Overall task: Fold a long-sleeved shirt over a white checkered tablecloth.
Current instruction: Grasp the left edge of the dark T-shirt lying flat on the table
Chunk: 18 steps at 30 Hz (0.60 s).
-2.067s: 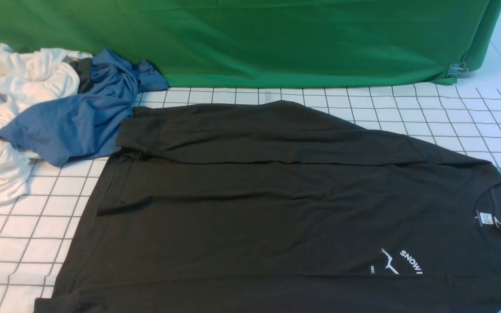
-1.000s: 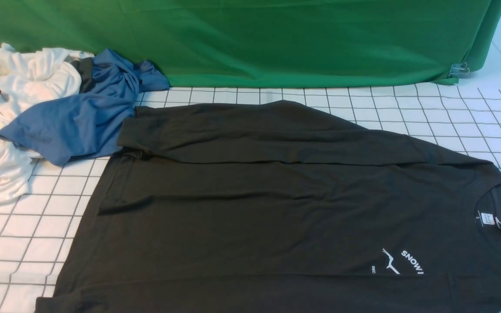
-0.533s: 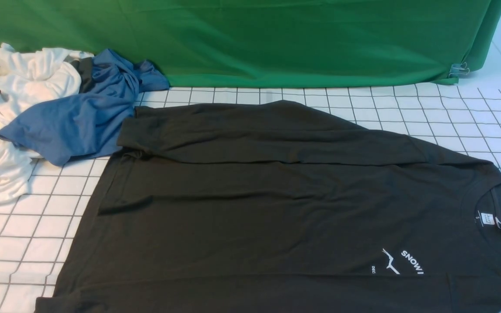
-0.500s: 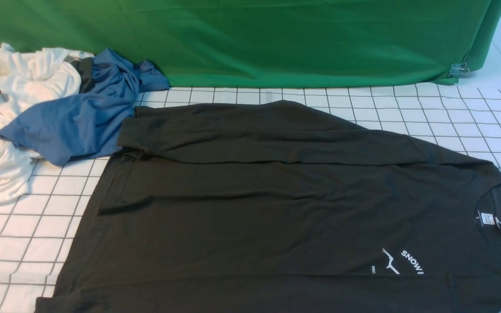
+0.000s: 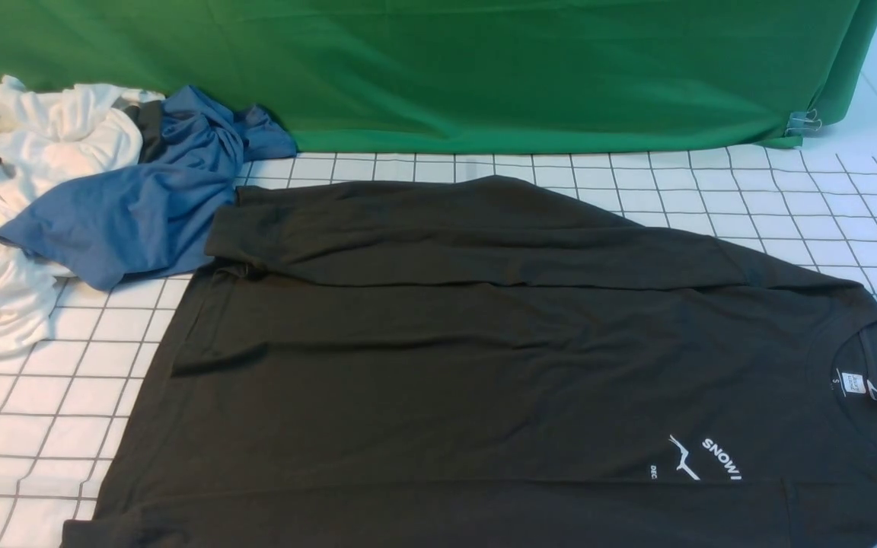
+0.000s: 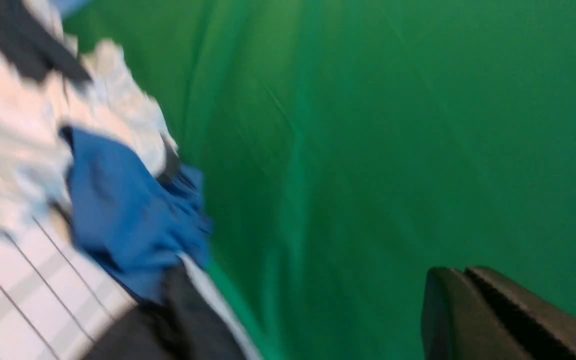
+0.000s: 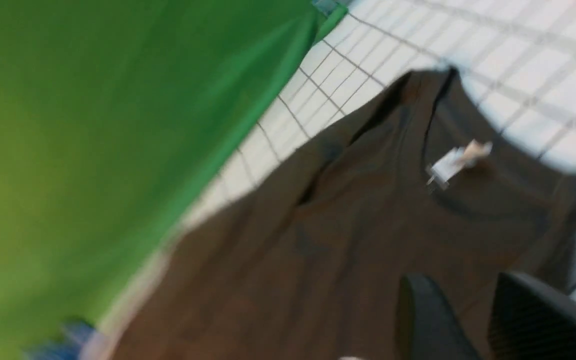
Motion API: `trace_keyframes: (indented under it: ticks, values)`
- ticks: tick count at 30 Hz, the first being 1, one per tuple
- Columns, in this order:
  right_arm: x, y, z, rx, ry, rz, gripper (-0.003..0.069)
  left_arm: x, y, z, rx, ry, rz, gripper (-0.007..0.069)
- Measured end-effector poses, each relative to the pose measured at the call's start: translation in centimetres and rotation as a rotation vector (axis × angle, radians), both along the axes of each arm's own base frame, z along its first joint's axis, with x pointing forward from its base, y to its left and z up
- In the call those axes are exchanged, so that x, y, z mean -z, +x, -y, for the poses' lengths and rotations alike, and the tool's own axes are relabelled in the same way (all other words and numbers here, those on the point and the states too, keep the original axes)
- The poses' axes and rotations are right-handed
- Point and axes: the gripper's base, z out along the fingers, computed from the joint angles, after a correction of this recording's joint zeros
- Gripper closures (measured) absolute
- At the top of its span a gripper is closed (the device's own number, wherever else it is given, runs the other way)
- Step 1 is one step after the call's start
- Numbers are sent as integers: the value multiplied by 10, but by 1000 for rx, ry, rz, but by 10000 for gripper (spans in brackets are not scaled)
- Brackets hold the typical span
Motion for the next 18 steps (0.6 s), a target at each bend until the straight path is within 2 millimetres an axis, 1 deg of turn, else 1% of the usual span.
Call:
trace_keyframes:
  ticks: [2,5,11,13,15,17,18]
  values:
    - [0,0,0,14,64,3,417,0,0,0,14,-51,10,653]
    - [0,0,0,20,96,5,417,0,0,1,15,-18,7,653]
    - [0,0,0,18,86,3,417,-2,0,1,12,0,21,653]
    - [-2,0,0,5,42,21,420,-5,-1,1,-1,58,49,653]
    - [-9,2,-2,-26,-41,100,436,-10,-2,3,-6,143,56,653]
    - [-17,2,-3,-54,-122,180,456,-23,-4,5,-7,220,52,653]
    - [-23,2,-4,-68,-170,208,478,-32,-4,5,-8,270,24,653]
